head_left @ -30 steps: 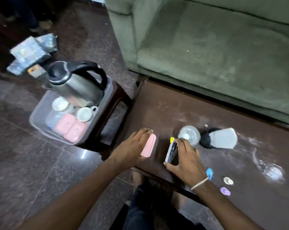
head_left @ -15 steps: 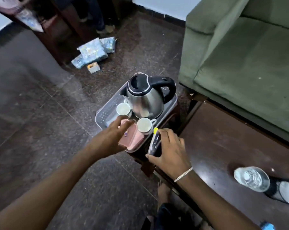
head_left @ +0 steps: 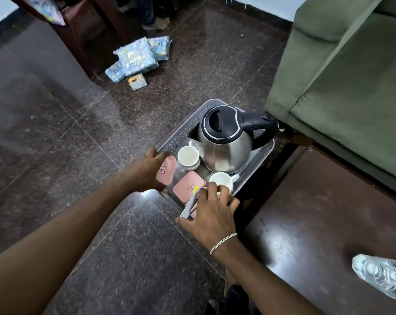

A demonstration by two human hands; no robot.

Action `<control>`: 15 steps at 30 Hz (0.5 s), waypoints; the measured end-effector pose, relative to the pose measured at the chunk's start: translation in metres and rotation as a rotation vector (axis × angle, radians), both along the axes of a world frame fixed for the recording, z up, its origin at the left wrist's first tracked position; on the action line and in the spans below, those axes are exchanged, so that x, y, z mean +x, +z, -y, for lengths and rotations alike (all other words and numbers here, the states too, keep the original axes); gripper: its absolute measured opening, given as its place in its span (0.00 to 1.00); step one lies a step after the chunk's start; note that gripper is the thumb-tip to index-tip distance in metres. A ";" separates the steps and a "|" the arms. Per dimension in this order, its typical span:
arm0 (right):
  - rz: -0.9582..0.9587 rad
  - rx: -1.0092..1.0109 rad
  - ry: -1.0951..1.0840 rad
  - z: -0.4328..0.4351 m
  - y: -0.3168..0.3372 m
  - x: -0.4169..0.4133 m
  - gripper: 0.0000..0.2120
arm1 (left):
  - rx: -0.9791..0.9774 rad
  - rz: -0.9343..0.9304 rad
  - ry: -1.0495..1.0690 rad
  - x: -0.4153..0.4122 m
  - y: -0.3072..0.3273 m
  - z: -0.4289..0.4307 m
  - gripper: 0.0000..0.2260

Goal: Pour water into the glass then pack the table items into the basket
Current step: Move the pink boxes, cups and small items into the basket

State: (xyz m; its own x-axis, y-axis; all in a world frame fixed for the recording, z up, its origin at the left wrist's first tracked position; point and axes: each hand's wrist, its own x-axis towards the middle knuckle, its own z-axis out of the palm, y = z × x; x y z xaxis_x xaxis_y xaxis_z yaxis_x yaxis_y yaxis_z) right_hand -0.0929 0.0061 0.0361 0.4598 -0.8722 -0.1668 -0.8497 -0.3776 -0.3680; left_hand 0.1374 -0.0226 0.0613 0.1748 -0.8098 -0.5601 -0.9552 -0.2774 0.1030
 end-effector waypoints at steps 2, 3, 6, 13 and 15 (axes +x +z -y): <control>-0.011 -0.003 -0.007 0.002 -0.005 0.002 0.39 | 0.041 -0.017 0.007 0.003 -0.007 0.007 0.51; -0.019 -0.004 -0.007 0.002 -0.007 0.003 0.39 | 0.053 -0.029 0.004 0.004 -0.010 0.011 0.50; -0.050 0.002 -0.019 0.005 -0.012 0.003 0.41 | 0.049 -0.039 -0.037 0.007 -0.017 0.019 0.44; -0.118 0.018 -0.011 0.008 -0.014 0.001 0.42 | 0.030 -0.021 -0.129 0.012 -0.024 0.023 0.39; -0.123 0.025 -0.008 0.006 -0.014 0.002 0.44 | 0.022 0.000 -0.154 0.010 -0.027 0.022 0.40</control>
